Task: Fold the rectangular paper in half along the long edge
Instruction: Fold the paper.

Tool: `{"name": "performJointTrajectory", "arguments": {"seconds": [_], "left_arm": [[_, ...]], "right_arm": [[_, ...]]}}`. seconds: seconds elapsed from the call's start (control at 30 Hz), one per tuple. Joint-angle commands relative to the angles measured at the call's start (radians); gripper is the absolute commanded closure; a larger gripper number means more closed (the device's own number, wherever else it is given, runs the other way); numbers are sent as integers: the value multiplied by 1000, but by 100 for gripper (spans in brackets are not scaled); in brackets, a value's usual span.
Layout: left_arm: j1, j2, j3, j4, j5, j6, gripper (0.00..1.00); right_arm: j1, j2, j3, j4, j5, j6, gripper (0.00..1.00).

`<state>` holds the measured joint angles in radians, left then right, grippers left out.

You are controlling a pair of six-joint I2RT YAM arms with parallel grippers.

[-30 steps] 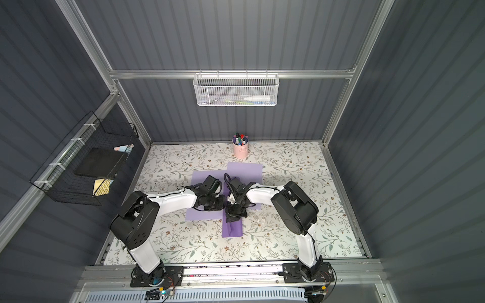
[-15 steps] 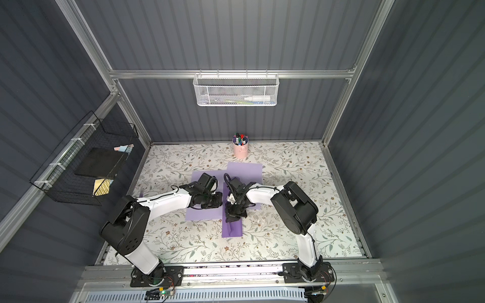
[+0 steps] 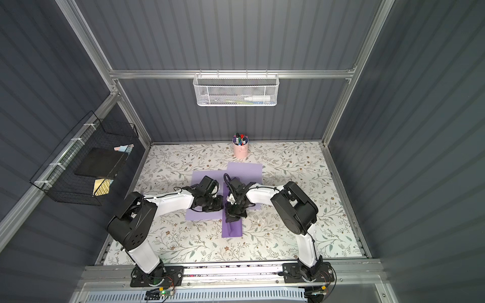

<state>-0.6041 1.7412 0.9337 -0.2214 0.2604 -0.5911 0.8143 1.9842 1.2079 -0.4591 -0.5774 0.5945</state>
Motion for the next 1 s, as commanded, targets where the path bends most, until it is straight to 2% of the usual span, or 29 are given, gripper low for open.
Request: {"name": "performJointTrajectory", "arguments": {"seconds": [0.0,0.27,0.57,0.97], "left_arm": [[0,21,-26,-17,10,9,100],[0,29,-31,-16,11,8,100],[0,23,-32,-26,8,8,100],[1,-62,-36,-29,-33,-17,98]], "right_arm": [[11,11,17,-43,30,-8,100],[23,-22,56,-86,56,-27,100],[24,33,47,-57,26,-15,100],[23,59,19,-33,23,-8,100]]}}
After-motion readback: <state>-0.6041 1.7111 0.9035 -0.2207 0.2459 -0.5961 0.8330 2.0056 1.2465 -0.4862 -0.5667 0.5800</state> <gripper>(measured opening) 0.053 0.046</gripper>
